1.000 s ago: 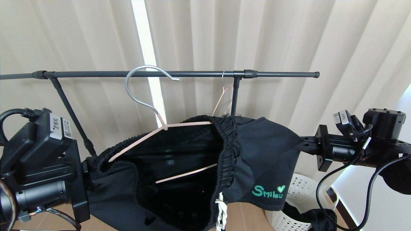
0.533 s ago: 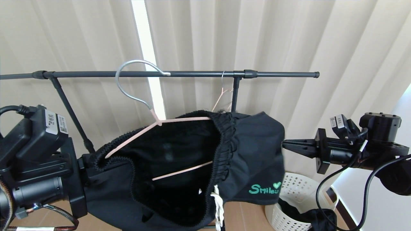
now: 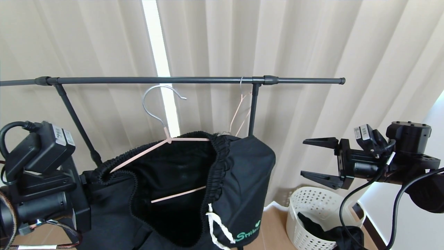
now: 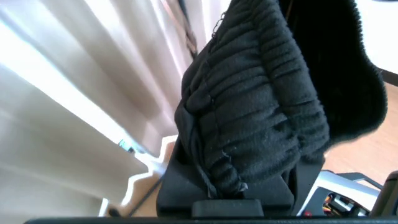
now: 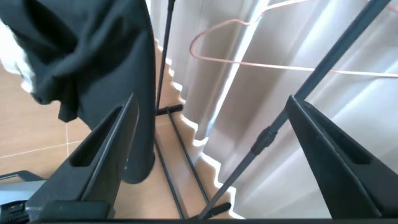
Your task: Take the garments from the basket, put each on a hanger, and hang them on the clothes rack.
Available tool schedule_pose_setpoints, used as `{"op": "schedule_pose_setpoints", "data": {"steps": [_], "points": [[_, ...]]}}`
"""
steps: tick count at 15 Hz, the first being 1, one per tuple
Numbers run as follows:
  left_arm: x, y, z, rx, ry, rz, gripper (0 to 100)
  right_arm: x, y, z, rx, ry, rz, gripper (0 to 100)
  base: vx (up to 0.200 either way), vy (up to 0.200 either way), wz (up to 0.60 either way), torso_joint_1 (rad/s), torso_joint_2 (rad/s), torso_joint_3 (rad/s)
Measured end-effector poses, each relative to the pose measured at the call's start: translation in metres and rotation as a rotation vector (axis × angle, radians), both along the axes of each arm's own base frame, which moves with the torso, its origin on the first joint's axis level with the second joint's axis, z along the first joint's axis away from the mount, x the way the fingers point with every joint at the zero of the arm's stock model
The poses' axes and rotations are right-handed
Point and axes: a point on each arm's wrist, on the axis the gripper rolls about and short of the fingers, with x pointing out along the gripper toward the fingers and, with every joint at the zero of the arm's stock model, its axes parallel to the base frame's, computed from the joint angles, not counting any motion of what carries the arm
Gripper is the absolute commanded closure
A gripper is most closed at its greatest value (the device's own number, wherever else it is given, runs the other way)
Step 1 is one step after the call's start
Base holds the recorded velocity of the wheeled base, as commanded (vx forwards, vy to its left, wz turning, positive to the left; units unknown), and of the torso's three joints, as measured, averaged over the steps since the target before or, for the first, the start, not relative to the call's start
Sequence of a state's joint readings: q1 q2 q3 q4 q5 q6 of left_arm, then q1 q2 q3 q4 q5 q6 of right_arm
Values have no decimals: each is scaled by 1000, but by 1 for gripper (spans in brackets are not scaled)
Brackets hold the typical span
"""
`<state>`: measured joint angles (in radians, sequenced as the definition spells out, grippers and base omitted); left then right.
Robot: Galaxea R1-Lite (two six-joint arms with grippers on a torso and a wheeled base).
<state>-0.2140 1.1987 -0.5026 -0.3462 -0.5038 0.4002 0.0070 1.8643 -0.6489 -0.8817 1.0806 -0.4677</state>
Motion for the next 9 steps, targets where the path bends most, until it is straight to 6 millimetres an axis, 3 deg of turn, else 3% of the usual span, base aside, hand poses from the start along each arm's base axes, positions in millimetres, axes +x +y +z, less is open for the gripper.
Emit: {"op": "schedule_pose_setpoints", "data": {"steps": [2,9], "points": [[-1,7,-10,7,36,40,100,0,5,6,-9,14,-71,0,0,0,0,0,0,0],[13,13,-30,74,129,186,100,-18,64,45,58,67,-314,0,0,0,0,0,0,0]]}}
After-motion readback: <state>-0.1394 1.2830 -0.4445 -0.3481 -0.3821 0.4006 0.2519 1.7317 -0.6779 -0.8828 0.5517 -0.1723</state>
